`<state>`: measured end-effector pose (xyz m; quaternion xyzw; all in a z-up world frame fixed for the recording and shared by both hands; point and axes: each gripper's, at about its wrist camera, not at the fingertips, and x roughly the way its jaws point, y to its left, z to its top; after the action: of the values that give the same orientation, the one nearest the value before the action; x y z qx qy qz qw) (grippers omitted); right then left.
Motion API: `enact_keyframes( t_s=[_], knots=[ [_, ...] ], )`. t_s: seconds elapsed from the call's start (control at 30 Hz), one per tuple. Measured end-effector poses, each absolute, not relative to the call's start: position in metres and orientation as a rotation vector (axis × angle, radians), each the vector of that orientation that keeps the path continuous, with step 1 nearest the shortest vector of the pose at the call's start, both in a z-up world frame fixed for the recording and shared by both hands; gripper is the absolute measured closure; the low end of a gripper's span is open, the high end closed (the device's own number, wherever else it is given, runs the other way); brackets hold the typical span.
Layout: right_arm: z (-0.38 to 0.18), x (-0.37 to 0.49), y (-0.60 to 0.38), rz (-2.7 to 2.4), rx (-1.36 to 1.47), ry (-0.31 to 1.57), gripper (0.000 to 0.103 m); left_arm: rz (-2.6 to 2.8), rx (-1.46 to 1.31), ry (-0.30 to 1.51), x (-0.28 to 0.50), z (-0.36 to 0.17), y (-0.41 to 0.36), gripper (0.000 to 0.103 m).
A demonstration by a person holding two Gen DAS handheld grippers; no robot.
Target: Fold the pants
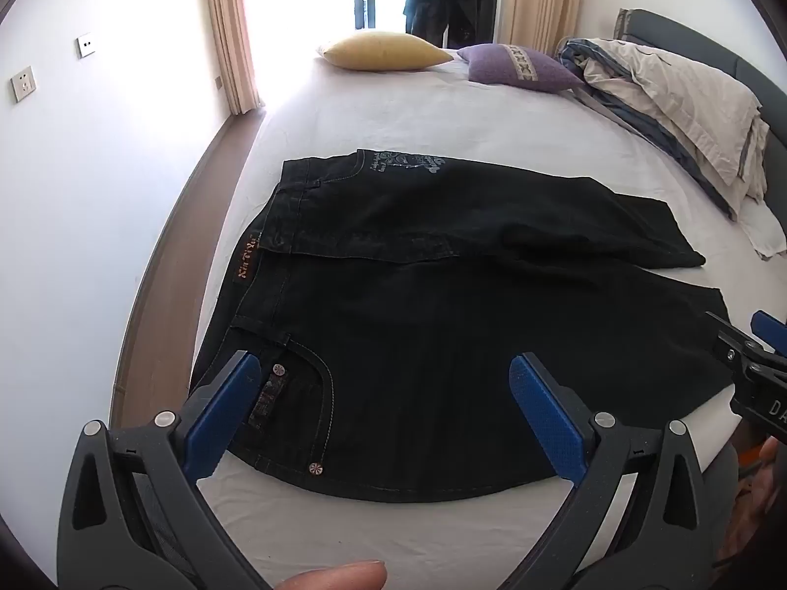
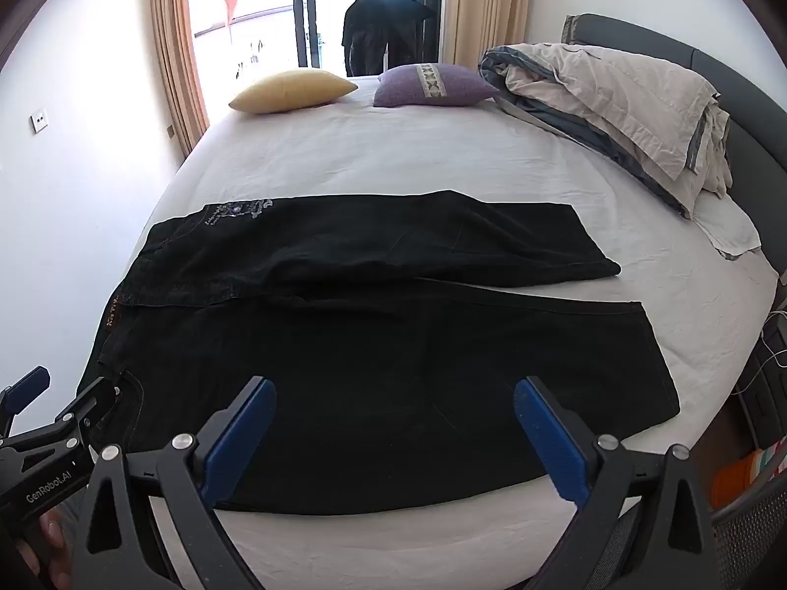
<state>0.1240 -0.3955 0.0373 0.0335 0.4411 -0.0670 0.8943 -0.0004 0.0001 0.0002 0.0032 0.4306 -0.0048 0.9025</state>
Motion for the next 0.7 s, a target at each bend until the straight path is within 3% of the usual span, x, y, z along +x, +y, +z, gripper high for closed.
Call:
enact_keyframes(
  t_s=[0.7],
  knots=[
    [0.036, 0.1246, -0.3955, -0.138, 0.071, 0.914, 0.003, -0.008, 0.005, 0.895, -0.0003, 0.0006, -0.0001, 0.0]
  ],
)
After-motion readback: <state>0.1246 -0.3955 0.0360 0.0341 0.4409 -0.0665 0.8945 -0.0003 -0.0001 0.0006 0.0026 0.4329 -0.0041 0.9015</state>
